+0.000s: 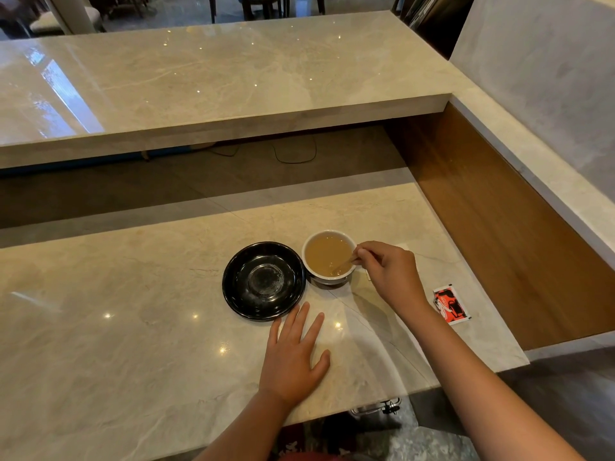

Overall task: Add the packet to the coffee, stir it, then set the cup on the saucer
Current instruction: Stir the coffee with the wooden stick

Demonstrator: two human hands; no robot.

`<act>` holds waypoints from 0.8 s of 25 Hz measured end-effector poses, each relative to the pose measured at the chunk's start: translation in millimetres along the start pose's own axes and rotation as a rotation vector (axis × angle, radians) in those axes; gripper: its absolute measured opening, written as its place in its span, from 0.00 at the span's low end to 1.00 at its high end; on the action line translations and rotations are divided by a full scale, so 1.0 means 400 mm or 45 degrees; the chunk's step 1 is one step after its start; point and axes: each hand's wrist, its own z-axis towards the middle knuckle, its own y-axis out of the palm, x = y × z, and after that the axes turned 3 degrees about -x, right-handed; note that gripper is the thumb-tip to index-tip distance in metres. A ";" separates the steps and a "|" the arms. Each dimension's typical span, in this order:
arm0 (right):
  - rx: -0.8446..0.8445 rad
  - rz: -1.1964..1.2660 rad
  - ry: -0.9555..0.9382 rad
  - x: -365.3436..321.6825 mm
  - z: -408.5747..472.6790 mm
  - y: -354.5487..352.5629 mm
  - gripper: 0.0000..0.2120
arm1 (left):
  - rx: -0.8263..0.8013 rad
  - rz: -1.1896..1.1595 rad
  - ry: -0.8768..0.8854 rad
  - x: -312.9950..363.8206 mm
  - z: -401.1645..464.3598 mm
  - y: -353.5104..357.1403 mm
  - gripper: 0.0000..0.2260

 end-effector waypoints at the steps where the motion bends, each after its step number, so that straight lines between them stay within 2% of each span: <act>1: 0.037 0.094 0.059 -0.001 -0.002 0.010 0.08 | -0.001 0.001 -0.003 0.000 -0.001 -0.001 0.27; 6: 0.264 0.373 0.260 -0.018 0.009 0.056 0.09 | -0.007 0.015 0.005 0.001 0.001 -0.001 0.27; 10: 0.374 0.393 0.307 -0.009 0.026 0.061 0.09 | -0.007 0.016 0.009 0.000 0.000 -0.001 0.27; 14: 0.318 0.092 0.133 0.009 0.025 0.037 0.09 | -0.002 0.015 0.012 0.001 0.002 -0.002 0.27; 20: 0.032 -0.404 -0.202 0.003 0.034 -0.023 0.07 | -0.010 0.033 0.003 0.004 0.001 -0.004 0.27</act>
